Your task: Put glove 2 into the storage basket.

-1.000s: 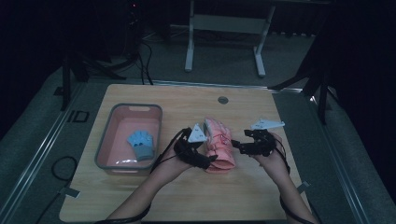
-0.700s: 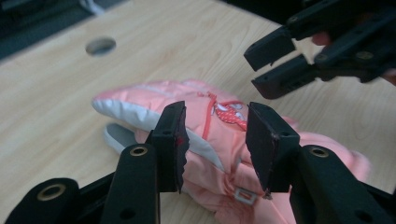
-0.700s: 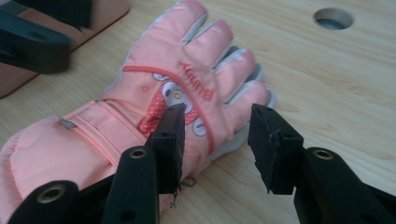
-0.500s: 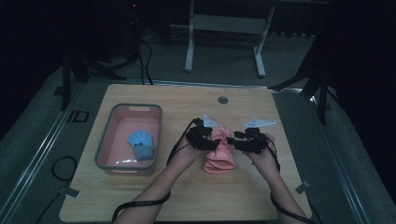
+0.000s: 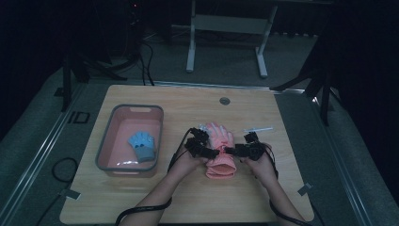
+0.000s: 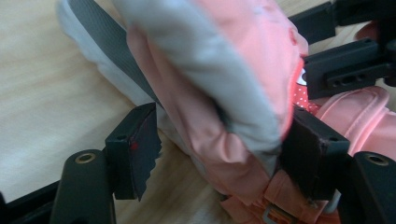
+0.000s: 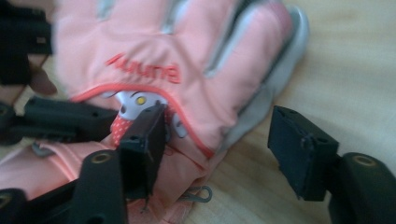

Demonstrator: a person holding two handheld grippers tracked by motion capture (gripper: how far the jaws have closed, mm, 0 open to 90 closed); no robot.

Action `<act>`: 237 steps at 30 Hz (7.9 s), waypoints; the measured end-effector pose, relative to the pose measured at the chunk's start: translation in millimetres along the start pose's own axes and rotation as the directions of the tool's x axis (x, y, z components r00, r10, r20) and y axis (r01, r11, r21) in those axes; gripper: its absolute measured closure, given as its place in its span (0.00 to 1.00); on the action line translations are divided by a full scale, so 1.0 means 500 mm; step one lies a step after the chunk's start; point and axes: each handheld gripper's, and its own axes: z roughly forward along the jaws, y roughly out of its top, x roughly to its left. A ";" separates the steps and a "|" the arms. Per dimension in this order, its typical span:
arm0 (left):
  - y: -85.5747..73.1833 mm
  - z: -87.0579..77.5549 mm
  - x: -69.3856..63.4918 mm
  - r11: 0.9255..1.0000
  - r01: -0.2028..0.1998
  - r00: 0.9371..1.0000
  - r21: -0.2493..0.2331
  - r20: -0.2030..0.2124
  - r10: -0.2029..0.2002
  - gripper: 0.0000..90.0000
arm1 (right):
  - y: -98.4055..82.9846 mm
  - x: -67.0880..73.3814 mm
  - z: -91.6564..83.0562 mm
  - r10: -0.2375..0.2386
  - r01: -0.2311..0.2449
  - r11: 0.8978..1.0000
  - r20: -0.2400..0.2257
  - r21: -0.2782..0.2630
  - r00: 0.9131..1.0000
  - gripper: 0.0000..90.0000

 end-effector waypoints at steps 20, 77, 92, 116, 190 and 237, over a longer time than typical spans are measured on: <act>0.015 -0.035 0.013 0.999 0.034 0.990 0.008 0.140 -0.035 0.77 | 0.014 0.038 -0.006 0.023 -0.024 1.000 -0.065 -0.015 0.998 0.85; 0.011 -0.440 0.192 0.998 -0.004 0.999 -0.059 -0.049 0.001 0.78 | 0.237 0.382 0.068 -0.114 0.089 0.987 -0.198 -0.132 0.974 0.85; -0.062 -0.504 0.307 0.996 0.072 0.992 -0.049 -0.096 -0.077 0.78 | 0.270 0.493 0.193 -0.123 0.101 0.989 -0.220 -0.109 0.968 0.85; -0.155 -0.409 0.346 0.987 0.152 0.986 0.048 -0.076 -0.148 0.76 | 0.195 0.488 0.295 -0.140 0.151 0.986 -0.145 0.065 0.979 0.84; -0.097 -0.351 0.026 0.962 -0.199 0.979 -0.185 -0.004 0.201 0.14 | 0.125 0.287 0.094 -0.311 0.307 0.950 -0.199 -0.049 0.929 0.22; -0.184 -0.153 -0.096 0.903 -0.413 0.887 -0.119 0.171 0.428 0.14 | -0.050 0.153 0.057 -0.355 0.347 0.935 -0.153 -0.081 0.922 0.20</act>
